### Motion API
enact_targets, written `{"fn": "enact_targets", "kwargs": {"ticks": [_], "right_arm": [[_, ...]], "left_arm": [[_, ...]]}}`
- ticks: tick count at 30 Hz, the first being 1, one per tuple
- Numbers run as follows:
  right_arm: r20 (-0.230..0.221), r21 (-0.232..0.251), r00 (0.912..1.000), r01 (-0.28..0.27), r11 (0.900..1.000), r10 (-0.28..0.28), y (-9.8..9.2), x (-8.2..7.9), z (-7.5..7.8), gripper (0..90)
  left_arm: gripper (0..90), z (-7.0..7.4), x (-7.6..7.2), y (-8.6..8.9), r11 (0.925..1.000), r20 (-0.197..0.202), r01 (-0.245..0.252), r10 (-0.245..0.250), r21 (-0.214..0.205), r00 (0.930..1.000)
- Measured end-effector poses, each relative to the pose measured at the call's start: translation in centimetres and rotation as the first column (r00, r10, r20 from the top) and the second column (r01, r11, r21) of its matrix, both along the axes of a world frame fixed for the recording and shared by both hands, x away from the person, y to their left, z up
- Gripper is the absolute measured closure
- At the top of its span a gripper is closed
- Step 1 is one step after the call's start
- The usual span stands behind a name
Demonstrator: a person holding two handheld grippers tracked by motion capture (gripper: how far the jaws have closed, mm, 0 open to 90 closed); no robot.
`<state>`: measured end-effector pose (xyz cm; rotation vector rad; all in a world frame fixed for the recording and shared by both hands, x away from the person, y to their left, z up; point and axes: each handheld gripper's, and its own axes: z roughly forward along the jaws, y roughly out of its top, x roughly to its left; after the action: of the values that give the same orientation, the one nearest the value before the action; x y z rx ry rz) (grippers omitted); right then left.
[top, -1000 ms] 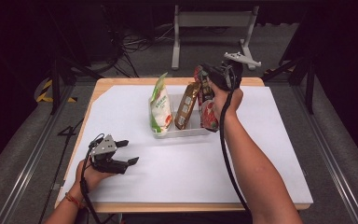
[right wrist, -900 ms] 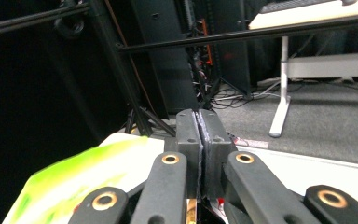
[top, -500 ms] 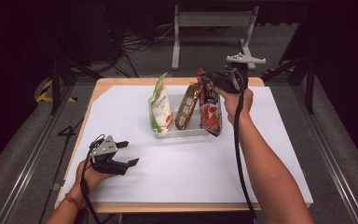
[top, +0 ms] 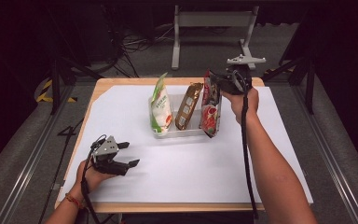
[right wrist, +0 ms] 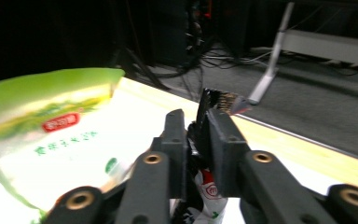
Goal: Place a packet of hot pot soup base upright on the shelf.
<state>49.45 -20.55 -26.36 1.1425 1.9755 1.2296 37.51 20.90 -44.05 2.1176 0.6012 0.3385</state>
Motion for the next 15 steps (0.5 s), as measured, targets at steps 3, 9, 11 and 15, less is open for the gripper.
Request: {"fn": "enact_targets", "kwargs": {"ticks": [3,9,11,15], "right_arm": [[0.026,-0.053,0.9997,0.005,0.9986,-0.003,0.4,-0.2,0.2,85.4],[0.065,-0.032,0.9977,0.021,0.9993,-0.019,0.6,-0.1,0.4,86.8],[0.094,-0.009,0.9950,0.036,0.9993,-0.035,0.8,0.0,0.4,87.1],[0.159,0.038,0.9864,0.037,0.9986,-0.043,1.1,0.0,0.6,87.4]], "left_arm": [[22.2,0.0,0.0,0.0,1.0000,-0.002,0.001,-0.001,-0.001,1.0000],[22.4,0.1,0.1,0.0,1.0000,0.001,0.001,-0.001,-0.004,1.0000],[22.6,0.1,0.0,-0.1,1.0000,0.004,0.002,-0.002,-0.005,1.0000],[22.8,0.2,0.1,0.1,1.0000,0.008,-0.002,0.002,-0.010,1.0000]]}}
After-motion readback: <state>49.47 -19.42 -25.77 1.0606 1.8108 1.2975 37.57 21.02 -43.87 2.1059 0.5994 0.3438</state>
